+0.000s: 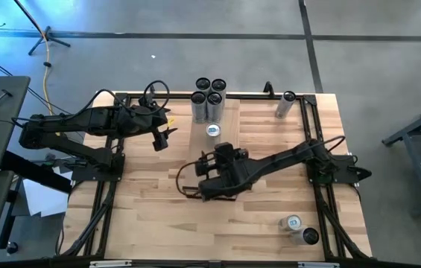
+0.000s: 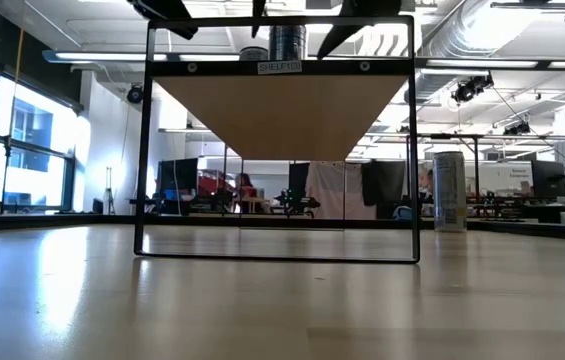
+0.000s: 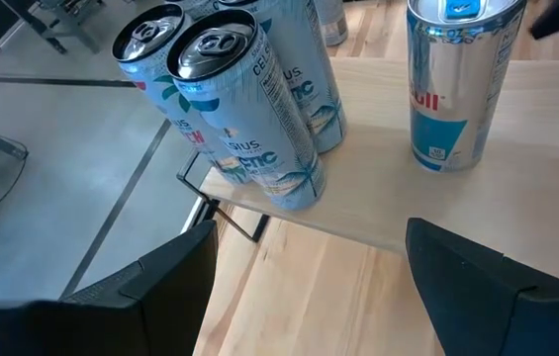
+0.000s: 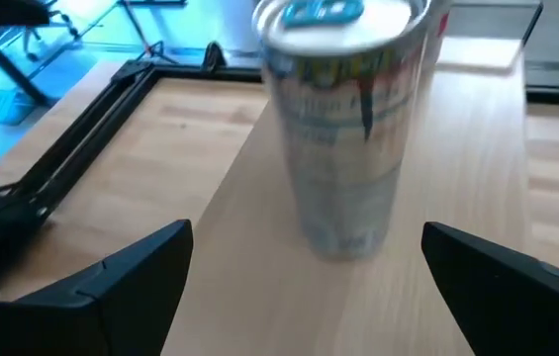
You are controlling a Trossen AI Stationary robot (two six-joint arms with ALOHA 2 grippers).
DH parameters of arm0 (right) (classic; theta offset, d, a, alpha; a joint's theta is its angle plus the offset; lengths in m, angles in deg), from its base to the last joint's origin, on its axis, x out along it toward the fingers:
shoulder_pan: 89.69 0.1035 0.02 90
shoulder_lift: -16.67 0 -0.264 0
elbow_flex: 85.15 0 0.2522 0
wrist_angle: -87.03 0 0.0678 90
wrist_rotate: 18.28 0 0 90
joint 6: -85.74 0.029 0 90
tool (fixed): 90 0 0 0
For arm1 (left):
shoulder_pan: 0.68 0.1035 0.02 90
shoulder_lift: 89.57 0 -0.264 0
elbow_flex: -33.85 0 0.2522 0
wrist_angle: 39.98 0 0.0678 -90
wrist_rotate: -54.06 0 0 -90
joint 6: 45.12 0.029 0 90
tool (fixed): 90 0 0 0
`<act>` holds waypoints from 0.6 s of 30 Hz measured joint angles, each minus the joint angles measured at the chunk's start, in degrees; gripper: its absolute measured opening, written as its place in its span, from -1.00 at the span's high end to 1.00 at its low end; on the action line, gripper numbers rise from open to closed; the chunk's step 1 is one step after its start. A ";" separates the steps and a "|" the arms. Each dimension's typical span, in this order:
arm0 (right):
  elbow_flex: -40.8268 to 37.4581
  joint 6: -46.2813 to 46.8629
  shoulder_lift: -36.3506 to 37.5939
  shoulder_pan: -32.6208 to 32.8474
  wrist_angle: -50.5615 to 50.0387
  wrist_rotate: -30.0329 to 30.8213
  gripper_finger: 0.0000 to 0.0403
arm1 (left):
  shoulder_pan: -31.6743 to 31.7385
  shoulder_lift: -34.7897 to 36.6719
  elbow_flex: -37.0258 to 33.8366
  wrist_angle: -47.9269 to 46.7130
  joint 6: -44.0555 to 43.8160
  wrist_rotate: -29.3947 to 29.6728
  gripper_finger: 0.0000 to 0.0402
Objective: Place canned beverage on shelf
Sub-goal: Put the top blue soda can on the shelf
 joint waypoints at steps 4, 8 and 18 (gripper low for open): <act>-0.04 -2.49 0.00 -1.67 0.02 1.84 -0.91 | -0.01 0.00 0.00 0.01 -0.07 0.01 -0.47; -0.04 -2.96 0.00 -3.27 0.02 5.33 -0.91 | 0.00 0.00 0.00 0.02 -0.07 0.01 -0.47; -0.09 -2.94 0.00 -6.64 0.25 3.06 -0.91 | -0.01 0.00 0.00 0.02 -0.07 0.01 -0.47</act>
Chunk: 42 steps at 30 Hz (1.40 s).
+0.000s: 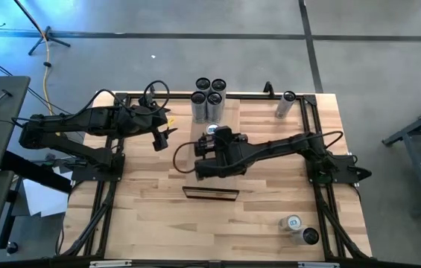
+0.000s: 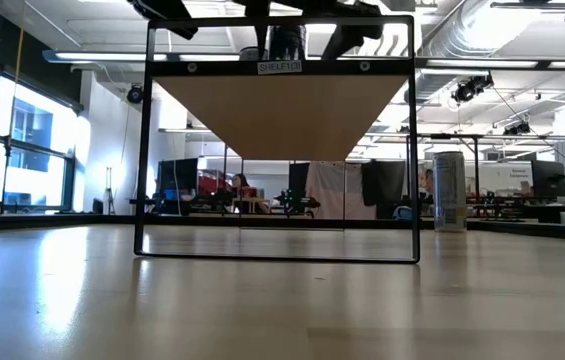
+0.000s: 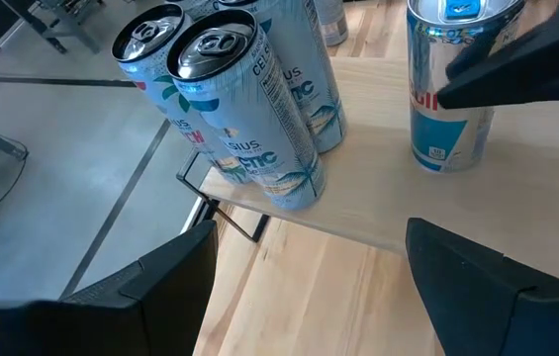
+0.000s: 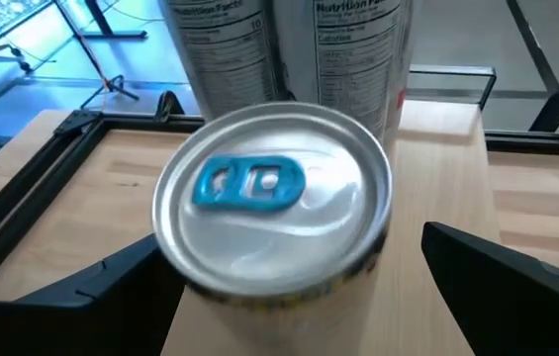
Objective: Place canned beverage on shelf
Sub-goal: Put the top blue soda can on the shelf
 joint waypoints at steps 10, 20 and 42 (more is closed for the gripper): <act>-0.02 0.00 0.00 -1.46 0.40 -2.40 -0.91 | 0.01 0.00 0.00 0.00 0.02 0.00 -0.47; -0.02 0.00 0.00 -1.54 -1.03 -0.75 -0.37 | 0.00 0.00 0.00 -0.01 0.06 0.00 -0.47; -0.11 -19.89 3.61 -2.76 -4.93 -1.37 -0.14 | -0.01 0.02 0.00 -0.06 0.08 0.02 -0.47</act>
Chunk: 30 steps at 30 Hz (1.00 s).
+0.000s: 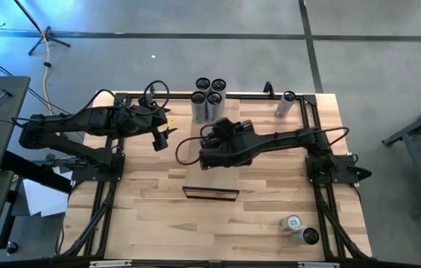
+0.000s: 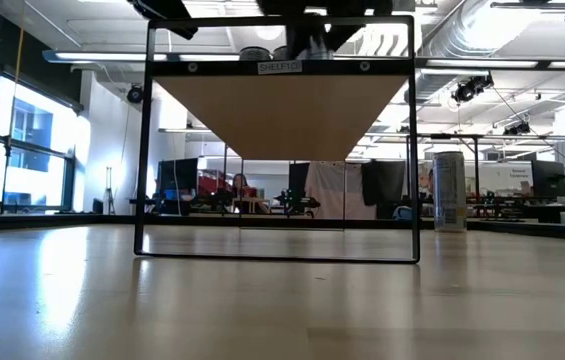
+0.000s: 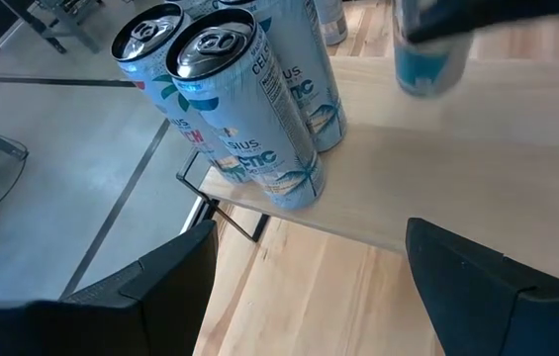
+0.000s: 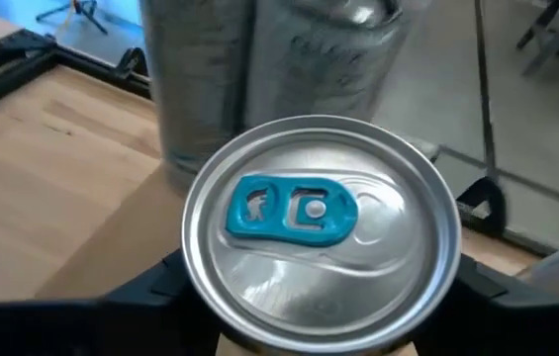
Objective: Place canned beverage on shelf
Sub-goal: Put the top blue soda can on the shelf
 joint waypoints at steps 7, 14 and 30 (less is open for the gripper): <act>0.00 -6.41 3.14 -1.49 -4.43 -2.99 -0.19 | 0.02 0.00 0.00 0.12 0.01 0.00 -0.47; -0.02 -15.20 7.11 -5.05 -8.08 -6.35 -0.21 | 0.01 -0.02 0.00 -0.01 0.01 -0.04 -0.47; -47.14 -35.73 43.68 -11.97 50.53 -30.08 -0.18 | 0.02 -0.02 0.00 0.02 0.49 -0.20 -0.47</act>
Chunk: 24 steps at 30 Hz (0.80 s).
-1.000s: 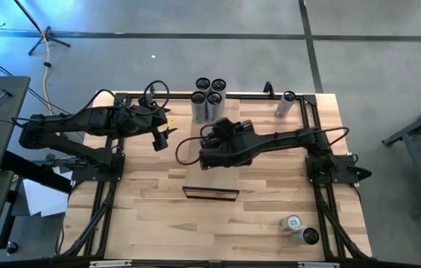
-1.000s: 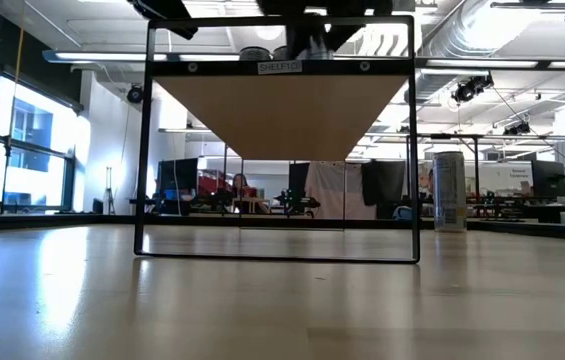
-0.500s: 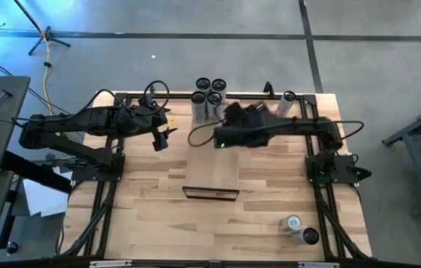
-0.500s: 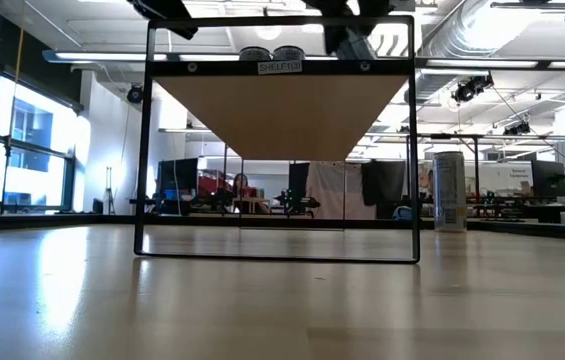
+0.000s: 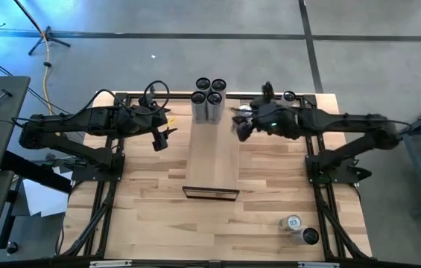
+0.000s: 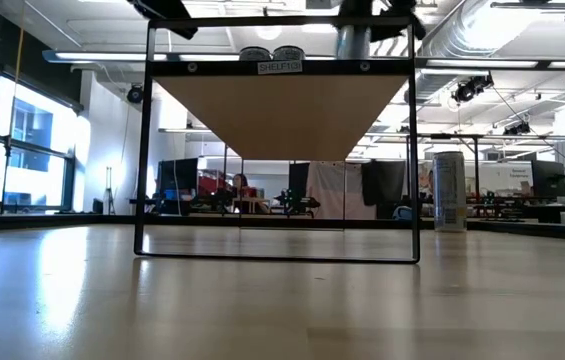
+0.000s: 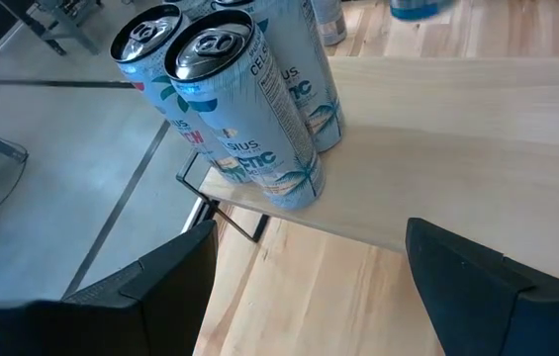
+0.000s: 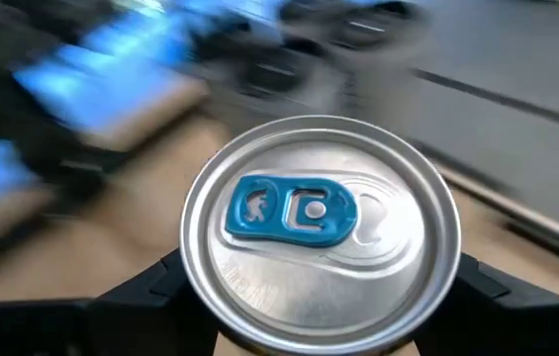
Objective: Place canned beverage on shelf
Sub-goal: Put the top blue soda can on the shelf
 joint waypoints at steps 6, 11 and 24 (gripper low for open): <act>-14.60 -7.31 4.75 -4.12 30.90 -23.95 -0.18 | -0.01 0.00 0.00 0.06 3.44 -0.02 -0.47; -15.44 -14.53 2.87 -5.78 34.87 -33.35 -0.18 | 0.00 0.00 0.00 2.49 1.91 0.00 -0.47; -3.85 -26.14 -8.93 -6.34 21.67 -31.95 -0.18 | -0.02 -0.02 0.00 9.97 4.91 0.30 -0.47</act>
